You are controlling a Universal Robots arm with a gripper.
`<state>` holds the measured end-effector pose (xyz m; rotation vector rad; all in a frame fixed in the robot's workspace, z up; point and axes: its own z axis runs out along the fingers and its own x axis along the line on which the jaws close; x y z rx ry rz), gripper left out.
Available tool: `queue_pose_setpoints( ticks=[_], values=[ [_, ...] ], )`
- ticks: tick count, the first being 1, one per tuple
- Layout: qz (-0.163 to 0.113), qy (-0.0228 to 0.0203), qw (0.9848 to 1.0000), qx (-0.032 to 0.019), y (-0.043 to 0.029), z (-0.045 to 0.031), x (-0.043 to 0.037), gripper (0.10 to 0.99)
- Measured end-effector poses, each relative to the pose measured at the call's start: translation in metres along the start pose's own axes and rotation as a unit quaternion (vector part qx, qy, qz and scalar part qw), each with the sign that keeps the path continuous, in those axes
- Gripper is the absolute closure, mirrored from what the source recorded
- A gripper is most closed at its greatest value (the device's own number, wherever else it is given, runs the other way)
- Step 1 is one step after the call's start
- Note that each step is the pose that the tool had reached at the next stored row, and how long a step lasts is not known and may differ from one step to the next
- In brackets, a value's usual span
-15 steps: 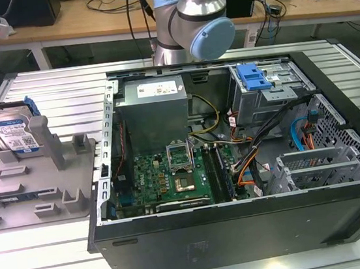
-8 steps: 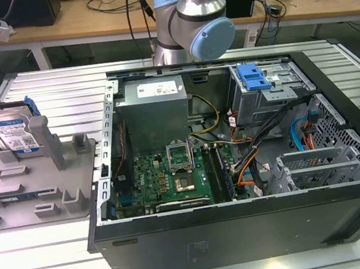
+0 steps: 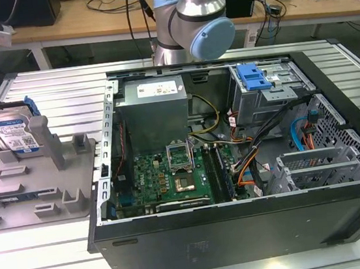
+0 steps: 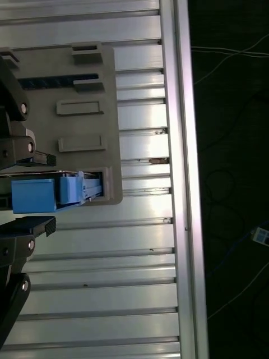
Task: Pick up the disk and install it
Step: 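Pick up the disk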
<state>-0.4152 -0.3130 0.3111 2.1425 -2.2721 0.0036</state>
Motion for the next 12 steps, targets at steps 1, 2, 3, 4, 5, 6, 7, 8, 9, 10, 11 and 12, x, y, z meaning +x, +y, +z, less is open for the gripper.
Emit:
queue_pose_setpoints(
  ticks=[1,2,3,4,5,6,7,8,9,10,11,12],
  values=[
    [0.0,0.0,1.0,0.0,0.0,0.0014,-0.0001,0.604],
    [0.0,0.0,1.0,0.0,0.0,0.0022,-0.0001,0.604],
    [0.0,0.0,1.0,0.0,0.0,0.0032,-0.0002,0.604],
    [0.0,0.0,1.0,-0.0001,0.0,0.0036,-0.0003,0.604],
    [0.0,0.0,1.0,0.0,0.0001,0.0042,-0.0003,0.604],
    [0.0,0.0001,1.0,0.0,0.0001,0.005,-0.0003,0.604],
    [0.0,0.0,1.0,0.0,0.0001,0.0055,-0.0004,0.604],
    [0.0,0.0,1.0,0.0,0.0002,0.006,-0.0004,0.604],
    [0.0,0.0,1.0,0.0,0.0003,0.007,-0.0004,0.604],
    [0.0,0.0,1.0,0.0,0.0004,0.0077,-0.0004,0.604],
    [0.0,0.0001,1.0,0.0,0.0005,0.0085,-0.0004,0.604],
    [0.0,0.0001,1.0,0.0,0.0006,0.0091,-0.0004,0.604]
  ],
)
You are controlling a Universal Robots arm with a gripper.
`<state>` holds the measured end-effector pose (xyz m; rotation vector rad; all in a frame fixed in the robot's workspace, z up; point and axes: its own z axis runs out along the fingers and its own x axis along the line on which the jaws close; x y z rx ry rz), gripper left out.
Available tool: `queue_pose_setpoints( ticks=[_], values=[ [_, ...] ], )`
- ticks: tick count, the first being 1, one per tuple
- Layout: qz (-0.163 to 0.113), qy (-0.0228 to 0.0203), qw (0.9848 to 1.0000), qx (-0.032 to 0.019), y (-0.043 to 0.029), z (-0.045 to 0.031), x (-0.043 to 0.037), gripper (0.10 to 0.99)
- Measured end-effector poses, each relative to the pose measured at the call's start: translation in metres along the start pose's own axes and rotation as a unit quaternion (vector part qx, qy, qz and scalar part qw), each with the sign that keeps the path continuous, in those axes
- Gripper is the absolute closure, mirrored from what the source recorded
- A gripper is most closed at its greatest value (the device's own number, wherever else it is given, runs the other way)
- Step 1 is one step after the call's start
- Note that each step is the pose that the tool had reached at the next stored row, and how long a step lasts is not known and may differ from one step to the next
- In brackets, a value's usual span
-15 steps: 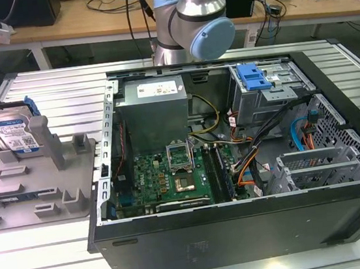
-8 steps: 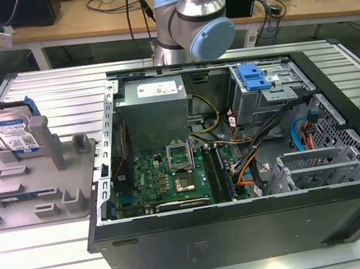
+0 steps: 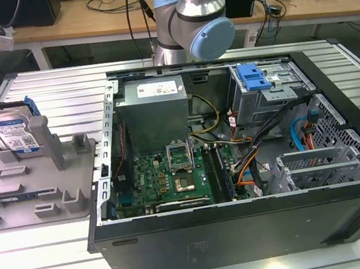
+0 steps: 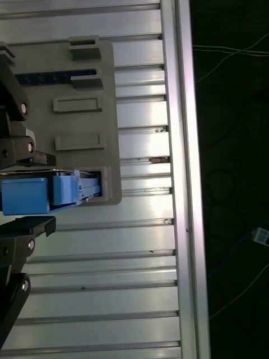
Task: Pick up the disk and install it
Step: 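Pick up the disk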
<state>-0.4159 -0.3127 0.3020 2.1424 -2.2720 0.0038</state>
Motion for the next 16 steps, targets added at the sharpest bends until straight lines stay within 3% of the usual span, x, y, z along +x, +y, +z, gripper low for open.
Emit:
queue_pose_setpoints(
  ticks=[6,7,16],
  values=[
    [0.0,0.0001,1.0,0.0,0.0007,0.002,0.0,0.62],
    [0.0,0.0001,1.0,0.0,0.0007,0.0024,0.0,0.69],
    [0.0,0.0002,1.0,0.0,0.0014,0.0034,0.0,0.69]
  ],
)
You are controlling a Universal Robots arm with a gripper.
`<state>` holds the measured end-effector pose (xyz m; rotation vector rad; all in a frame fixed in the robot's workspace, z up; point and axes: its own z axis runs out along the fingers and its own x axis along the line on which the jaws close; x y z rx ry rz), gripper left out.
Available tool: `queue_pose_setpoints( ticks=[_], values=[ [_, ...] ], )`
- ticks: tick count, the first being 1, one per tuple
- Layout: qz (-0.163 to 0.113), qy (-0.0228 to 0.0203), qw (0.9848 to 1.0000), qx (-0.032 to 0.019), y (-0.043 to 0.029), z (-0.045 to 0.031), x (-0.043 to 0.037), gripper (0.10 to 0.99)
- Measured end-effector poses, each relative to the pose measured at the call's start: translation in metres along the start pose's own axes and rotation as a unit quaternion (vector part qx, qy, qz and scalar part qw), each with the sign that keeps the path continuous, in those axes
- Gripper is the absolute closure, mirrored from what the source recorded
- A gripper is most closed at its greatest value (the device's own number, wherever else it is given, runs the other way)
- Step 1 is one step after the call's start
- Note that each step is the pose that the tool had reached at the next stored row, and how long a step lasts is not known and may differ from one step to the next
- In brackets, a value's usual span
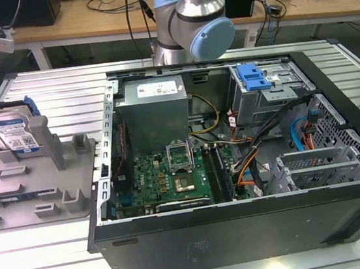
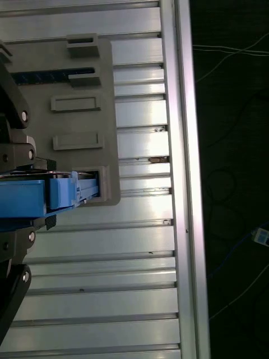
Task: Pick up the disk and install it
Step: 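Pick up the disk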
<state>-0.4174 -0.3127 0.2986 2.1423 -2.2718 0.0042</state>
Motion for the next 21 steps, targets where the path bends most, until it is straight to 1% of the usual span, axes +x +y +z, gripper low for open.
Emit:
queue_pose_setpoints(
  ticks=[5,6,8,16,18,21],
  values=[
    [0.0,0.0002,1.0,0.0,0.0005,0.0004,0.0,0.69],
    [0.0,0.0002,1.0,0.0,0.0005,0.0004,0.0,0.71],
    [0.0,0.0002,1.0,0.0,0.0005,0.0006,0.0,0.718],
    [0.0,0.0001,1.0,0.0002,0.0004,0.0006,0.0,0.718],
    [0.0,0.0002,1.0,0.0001,0.0004,-0.0003,0.0,0.718],
    [0.0,0.0002,1.0,0.0,0.0005,-0.0036,0.0001,0.718]
  ],
)
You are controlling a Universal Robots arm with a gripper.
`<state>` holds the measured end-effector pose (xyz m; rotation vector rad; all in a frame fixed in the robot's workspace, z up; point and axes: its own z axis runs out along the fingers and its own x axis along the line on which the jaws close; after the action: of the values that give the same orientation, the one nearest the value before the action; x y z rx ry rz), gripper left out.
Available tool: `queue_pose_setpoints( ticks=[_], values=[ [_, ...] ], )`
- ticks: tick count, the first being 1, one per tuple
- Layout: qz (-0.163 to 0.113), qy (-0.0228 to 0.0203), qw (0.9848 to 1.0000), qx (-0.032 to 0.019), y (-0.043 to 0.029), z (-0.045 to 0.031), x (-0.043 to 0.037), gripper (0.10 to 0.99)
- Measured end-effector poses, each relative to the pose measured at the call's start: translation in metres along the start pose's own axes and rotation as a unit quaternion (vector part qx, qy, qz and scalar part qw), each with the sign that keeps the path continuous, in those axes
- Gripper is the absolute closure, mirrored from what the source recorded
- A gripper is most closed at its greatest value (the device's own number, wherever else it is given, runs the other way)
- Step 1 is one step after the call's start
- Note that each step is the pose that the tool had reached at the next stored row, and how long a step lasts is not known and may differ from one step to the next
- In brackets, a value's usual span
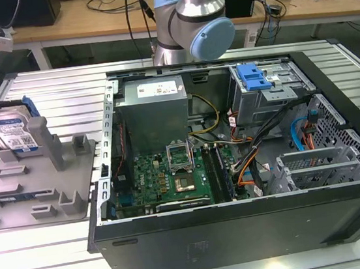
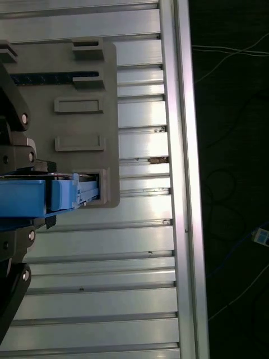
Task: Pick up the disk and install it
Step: 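Pick up the disk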
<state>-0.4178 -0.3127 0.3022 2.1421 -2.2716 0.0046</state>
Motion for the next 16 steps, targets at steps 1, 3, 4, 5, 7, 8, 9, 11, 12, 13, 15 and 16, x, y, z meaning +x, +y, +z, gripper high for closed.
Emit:
queue_pose_setpoints(
  ticks=[1,3,4,5,7,8,9,11,12,13,15,16],
  values=[
    [0.0,0.0,1.0,0.0,0.0,-0.0013,0.0,0.718],
    [0.0,0.0,1.0,0.0,0.0,-0.003,0.0,0.718],
    [0.0,0.0,1.0,0.0,0.0001,-0.0043,0.0001,0.718],
    [0.0,0.0,1.0,0.0,0.0,-0.0052,0.0001,0.718],
    [0.0,0.0,1.0,0.0,0.0001,-0.0082,0.0001,0.718],
    [0.0,0.0,1.0,0.0,0.0001,-0.0095,0.0001,0.718],
    [0.0,0.0,1.0,0.0,0.0001,-0.0109,0.0002,0.718],
    [0.0,0.0,1.0,0.0,0.0001,-0.0142,0.0002,0.718],
    [0.0,0.0,1.0,0.0,0.0002,-0.0156,0.0002,0.718],
    [0.0,0.0,1.0,0.0,0.0002,-0.0173,0.0002,0.718],
    [0.0,0.0,1.0,0.0,0.0002,-0.0207,0.0003,0.718],
    [0.0,0.0,1.0,0.0,0.0002,-0.0226,0.0003,0.718]
  ],
)
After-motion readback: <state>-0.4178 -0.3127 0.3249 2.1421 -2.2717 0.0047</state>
